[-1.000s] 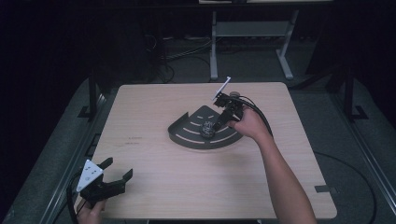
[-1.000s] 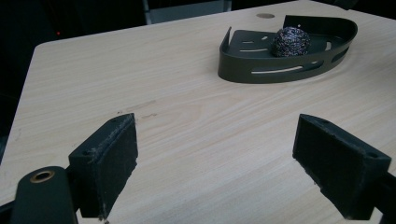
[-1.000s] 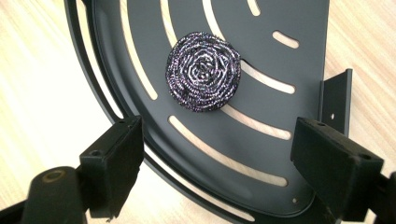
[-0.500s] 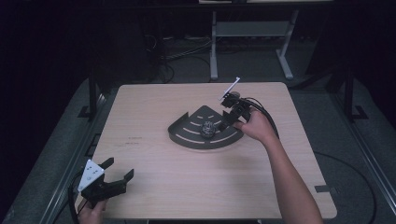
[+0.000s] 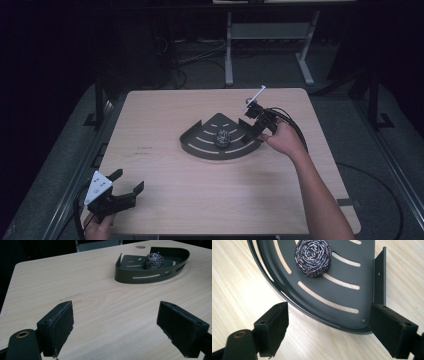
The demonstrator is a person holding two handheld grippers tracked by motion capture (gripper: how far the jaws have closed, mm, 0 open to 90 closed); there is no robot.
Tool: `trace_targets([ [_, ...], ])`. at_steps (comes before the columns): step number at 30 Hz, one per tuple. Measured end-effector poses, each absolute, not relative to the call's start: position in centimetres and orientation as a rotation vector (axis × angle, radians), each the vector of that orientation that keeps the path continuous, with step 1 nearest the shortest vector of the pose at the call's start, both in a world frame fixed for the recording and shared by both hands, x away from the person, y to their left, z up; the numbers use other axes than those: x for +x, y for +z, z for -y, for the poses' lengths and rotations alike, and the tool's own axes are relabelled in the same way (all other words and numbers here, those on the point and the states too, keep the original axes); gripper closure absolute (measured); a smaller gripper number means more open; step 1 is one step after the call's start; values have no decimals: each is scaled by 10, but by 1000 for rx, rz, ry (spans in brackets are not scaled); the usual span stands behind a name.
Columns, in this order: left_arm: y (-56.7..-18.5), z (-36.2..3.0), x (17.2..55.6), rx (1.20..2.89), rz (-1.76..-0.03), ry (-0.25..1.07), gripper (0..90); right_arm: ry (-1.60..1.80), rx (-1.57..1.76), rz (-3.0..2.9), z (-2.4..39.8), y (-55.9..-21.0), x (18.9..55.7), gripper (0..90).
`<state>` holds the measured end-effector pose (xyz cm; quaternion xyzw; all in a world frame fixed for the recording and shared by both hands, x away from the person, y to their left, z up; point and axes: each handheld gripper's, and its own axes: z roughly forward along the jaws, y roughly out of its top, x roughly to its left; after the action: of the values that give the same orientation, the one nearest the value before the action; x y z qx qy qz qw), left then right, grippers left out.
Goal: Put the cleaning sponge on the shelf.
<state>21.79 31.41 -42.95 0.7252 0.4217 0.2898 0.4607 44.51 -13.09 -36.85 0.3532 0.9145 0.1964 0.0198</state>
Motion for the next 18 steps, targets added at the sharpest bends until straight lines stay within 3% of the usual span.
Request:
trace_targets([
  [18,-430,-314,217,1789,-1038,715,133,649,1131,-2806,163,-373,423,168],
])
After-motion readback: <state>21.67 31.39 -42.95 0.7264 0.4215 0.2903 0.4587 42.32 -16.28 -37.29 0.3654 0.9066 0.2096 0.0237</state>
